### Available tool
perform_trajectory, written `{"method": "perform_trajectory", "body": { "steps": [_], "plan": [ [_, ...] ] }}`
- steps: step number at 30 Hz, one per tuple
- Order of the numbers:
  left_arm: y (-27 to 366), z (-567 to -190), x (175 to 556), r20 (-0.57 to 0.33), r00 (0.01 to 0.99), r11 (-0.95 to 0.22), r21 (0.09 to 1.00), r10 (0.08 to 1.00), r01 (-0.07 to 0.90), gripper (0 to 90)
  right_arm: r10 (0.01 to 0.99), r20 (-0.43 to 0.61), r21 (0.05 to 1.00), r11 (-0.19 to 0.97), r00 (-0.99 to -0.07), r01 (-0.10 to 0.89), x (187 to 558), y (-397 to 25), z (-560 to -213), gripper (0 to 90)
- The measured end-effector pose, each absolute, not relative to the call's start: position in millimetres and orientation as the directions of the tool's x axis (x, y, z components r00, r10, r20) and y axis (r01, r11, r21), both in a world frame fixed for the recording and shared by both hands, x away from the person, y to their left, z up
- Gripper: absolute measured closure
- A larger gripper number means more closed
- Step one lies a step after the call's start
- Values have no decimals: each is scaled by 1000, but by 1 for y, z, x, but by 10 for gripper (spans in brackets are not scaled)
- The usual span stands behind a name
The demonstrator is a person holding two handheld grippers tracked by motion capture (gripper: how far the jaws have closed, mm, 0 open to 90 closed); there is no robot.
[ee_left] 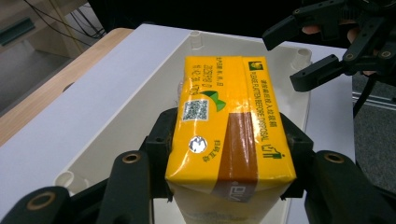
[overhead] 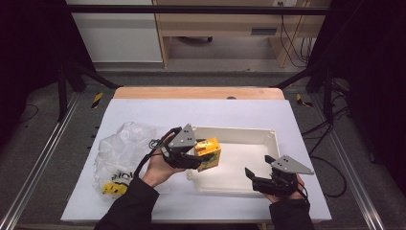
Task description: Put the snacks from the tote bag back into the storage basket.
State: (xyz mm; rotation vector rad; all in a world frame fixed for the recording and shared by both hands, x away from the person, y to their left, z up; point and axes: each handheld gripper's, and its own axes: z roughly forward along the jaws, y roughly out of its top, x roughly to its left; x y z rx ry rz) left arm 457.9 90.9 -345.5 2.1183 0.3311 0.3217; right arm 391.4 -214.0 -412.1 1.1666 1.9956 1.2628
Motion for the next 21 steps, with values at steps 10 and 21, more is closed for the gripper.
{"method": "perform_trajectory", "body": {
  "steps": [10, 21],
  "plan": [
    [85, -360, 461, 84, 941, -533, 839, 328, 111, 505, 861, 30, 895, 203, -507, 397, 392, -214, -413, 178],
    [83, -374, 464, 76, 955, -529, 843, 286, 91, 505, 860, 31, 894, 205, -510, 400, 392, -214, -413, 181]
  ]
}}
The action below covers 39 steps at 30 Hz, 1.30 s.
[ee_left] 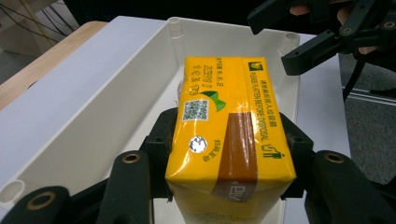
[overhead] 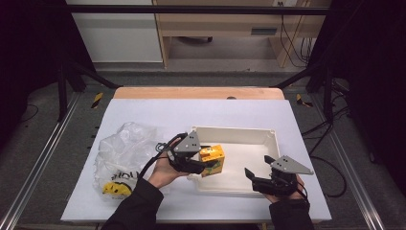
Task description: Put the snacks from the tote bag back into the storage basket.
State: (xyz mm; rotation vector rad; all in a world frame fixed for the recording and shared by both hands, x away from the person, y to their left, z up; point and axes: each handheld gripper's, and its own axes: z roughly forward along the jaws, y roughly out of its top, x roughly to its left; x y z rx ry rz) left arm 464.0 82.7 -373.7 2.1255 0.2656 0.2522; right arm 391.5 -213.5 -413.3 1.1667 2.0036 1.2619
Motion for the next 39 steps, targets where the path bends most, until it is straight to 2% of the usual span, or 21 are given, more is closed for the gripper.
{"method": "perform_trajectory", "body": {
  "steps": [28, 39],
  "plan": [
    [82, -406, 466, 50, 987, -568, 822, 151, 45, 504, 856, 26, 889, 216, -516, 403, 393, -212, -416, 185],
    [76, -415, 467, 55, 989, -582, 813, 137, 35, 504, 856, 23, 889, 219, -517, 402, 392, -212, -416, 185]
  ]
}}
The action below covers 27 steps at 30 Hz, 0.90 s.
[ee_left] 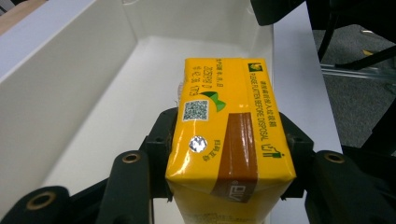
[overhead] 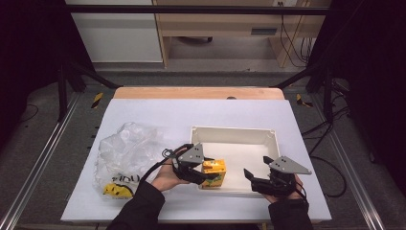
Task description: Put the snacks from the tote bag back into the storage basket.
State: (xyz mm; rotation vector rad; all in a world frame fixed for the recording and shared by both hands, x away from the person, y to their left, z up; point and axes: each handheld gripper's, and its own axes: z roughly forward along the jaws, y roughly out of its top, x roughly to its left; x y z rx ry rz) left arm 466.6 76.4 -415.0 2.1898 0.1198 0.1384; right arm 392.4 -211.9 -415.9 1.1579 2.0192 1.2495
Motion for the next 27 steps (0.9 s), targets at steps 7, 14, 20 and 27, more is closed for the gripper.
{"method": "perform_trajectory", "body": {
  "steps": [7, 14, 20, 27],
  "plan": [
    [77, -418, 467, 75, 988, -592, 805, 134, 19, 501, 857, 23, 888, 219, -515, 403, 393, -211, -417, 185],
    [78, -420, 469, 59, 986, -603, 796, 153, 46, 492, 857, 24, 888, 218, -514, 405, 393, -212, -417, 185],
    [82, -419, 469, 42, 980, -602, 794, 196, 86, 461, 857, 21, 887, 222, -515, 405, 393, -211, -417, 186],
    [90, -403, 459, 43, 963, -571, 812, 268, 122, 388, 859, 27, 887, 215, -511, 408, 393, -212, -417, 187]
  ]
}}
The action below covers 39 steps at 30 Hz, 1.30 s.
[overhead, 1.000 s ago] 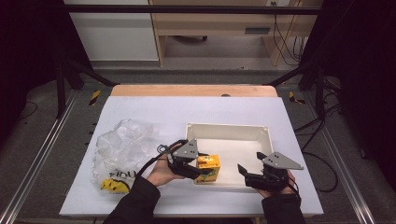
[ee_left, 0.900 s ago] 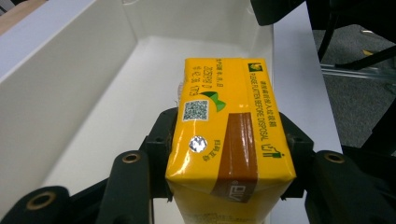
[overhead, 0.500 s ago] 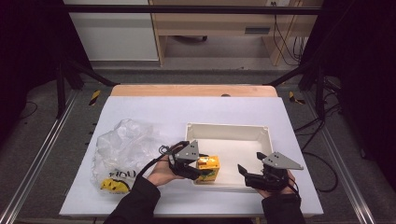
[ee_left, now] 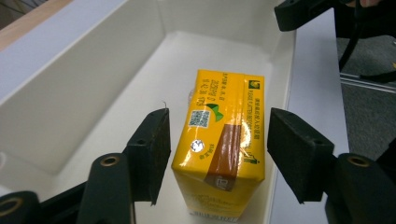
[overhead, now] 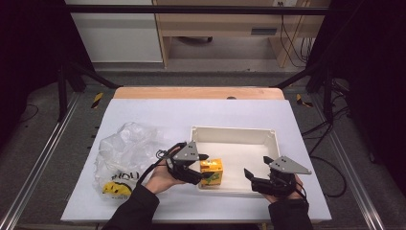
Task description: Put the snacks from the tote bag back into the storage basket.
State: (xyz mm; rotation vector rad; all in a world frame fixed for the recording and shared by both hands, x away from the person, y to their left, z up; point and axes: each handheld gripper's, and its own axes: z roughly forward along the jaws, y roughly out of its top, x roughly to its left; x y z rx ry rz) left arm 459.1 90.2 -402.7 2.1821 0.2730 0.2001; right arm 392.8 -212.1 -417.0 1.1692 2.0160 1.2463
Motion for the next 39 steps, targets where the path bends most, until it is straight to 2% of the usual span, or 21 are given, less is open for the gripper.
{"method": "perform_trajectory", "body": {
  "steps": [16, 26, 39],
  "plan": [
    [113, -382, 441, 17, 932, -531, 826, 362, 191, 293, 869, 28, 891, 203, -495, 407, 392, -216, -416, 184],
    [142, -383, 428, 37, 885, -513, 825, 465, 236, 272, 874, 29, 891, 197, -485, 408, 391, -218, -416, 180],
    [188, -387, 415, 44, 795, -431, 858, 605, 280, 249, 877, 30, 891, 195, -480, 410, 391, -219, -417, 179]
  ]
}}
